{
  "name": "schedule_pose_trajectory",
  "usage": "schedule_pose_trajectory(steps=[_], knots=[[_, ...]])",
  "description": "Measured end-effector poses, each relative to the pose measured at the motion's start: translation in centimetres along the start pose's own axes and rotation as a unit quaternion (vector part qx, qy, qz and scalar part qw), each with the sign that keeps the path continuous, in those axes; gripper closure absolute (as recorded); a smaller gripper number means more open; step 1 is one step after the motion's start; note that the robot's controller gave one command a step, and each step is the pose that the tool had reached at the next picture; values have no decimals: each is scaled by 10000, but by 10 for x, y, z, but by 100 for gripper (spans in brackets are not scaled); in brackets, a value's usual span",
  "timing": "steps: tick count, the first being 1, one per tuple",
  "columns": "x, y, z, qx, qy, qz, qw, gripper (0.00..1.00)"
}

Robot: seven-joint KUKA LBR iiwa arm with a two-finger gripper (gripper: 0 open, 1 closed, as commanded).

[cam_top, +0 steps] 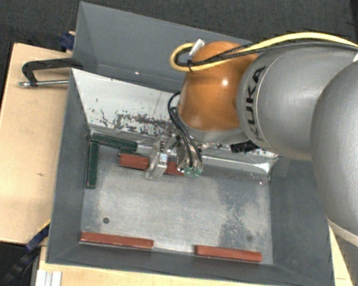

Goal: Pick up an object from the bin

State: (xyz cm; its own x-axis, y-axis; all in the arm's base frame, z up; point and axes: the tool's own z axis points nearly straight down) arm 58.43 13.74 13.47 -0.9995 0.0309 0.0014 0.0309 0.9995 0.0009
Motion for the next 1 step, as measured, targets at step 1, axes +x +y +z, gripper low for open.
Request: schedule_pose_trajectory(steps=[1], knots=[[-7, 28, -70, -3, -25, -198, 9998, 100]])
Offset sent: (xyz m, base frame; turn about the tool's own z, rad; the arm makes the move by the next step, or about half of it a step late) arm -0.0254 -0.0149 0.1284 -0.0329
